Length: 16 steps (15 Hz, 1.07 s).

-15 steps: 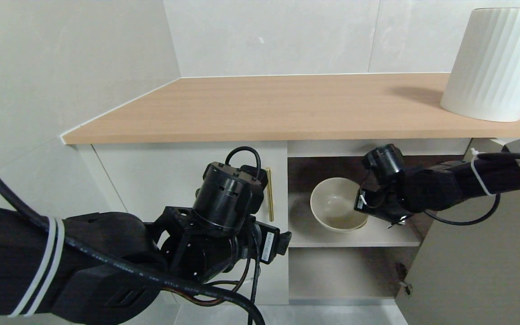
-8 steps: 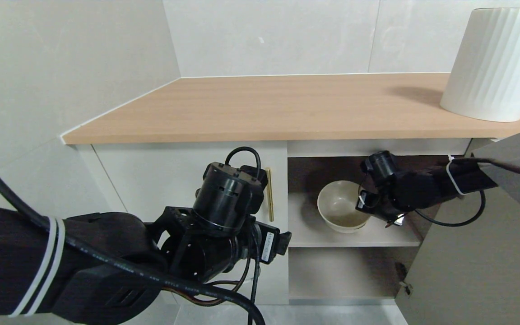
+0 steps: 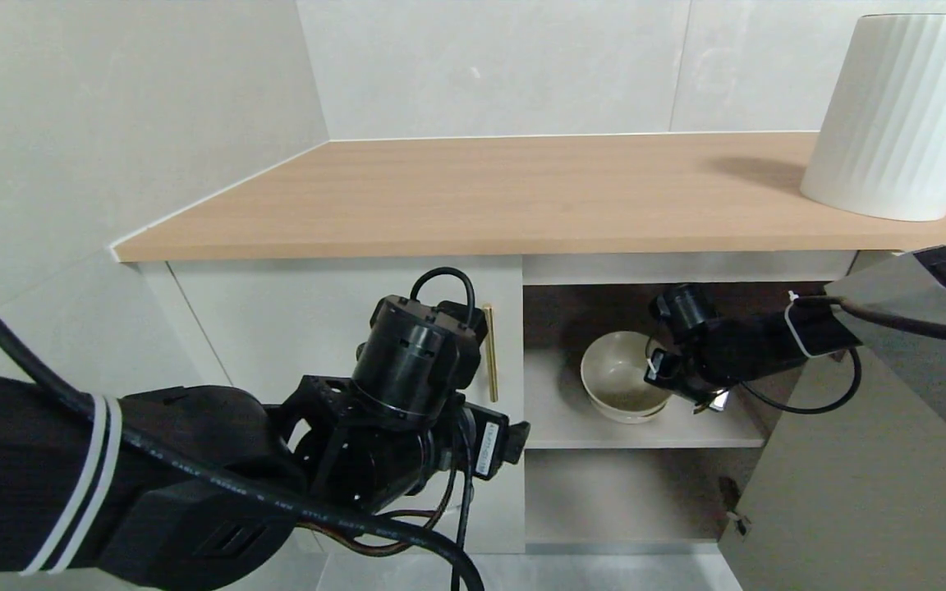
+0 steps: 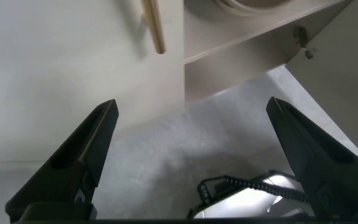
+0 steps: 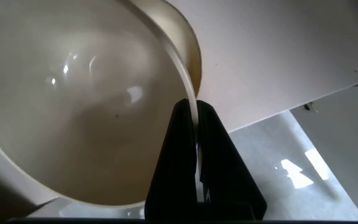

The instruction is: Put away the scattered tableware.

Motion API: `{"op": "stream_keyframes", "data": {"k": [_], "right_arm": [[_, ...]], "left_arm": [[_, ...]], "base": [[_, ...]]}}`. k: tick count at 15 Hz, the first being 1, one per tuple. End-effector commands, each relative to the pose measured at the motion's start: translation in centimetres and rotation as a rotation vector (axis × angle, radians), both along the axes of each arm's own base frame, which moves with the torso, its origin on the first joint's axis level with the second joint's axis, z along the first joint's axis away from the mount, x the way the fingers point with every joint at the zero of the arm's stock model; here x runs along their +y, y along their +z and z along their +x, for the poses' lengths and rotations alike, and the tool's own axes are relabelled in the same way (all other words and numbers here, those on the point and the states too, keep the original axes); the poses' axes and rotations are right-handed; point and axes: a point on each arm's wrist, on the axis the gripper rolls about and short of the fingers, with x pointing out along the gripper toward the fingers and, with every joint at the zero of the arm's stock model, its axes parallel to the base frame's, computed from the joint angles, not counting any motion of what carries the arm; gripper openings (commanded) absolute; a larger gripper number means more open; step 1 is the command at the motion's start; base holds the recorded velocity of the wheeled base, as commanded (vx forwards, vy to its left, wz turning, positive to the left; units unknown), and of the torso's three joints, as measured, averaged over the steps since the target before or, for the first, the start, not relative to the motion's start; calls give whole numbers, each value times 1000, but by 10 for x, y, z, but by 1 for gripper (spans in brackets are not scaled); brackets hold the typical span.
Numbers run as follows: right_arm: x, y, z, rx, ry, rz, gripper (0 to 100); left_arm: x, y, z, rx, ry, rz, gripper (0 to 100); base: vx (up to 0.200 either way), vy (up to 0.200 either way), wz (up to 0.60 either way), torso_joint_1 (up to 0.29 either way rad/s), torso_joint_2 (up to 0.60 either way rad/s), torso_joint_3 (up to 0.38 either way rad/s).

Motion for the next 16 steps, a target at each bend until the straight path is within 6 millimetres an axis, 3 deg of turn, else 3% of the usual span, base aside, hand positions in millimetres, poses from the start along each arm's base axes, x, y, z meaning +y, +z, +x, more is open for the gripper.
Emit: {"op": "stream_keyframes", "data": {"k": [1, 7, 8, 13, 16], "right_arm": [[-5, -6, 5, 5, -18, -3, 0], [-8, -7, 10, 1, -24, -1, 0], [-8, -7, 10, 1, -24, -1, 100], [-3, -6, 7, 7, -7, 4, 100], [10, 5, -5, 9, 45, 25, 100]], "left_arm": [[0, 0, 0, 1, -1, 0, 100], [-1, -1, 0, 3, -1, 3, 100], [0, 0, 0, 1, -1, 0, 100], [-1, 0, 0, 0, 0, -2, 100], [0, 0, 3, -1, 9, -4, 100]], "base": [[0, 0, 0, 0, 0, 0], [0, 0, 0, 0, 0, 0], [0, 0, 0, 0, 0, 0], [0, 0, 0, 0, 0, 0], [0, 0, 0, 0, 0, 0]]}}
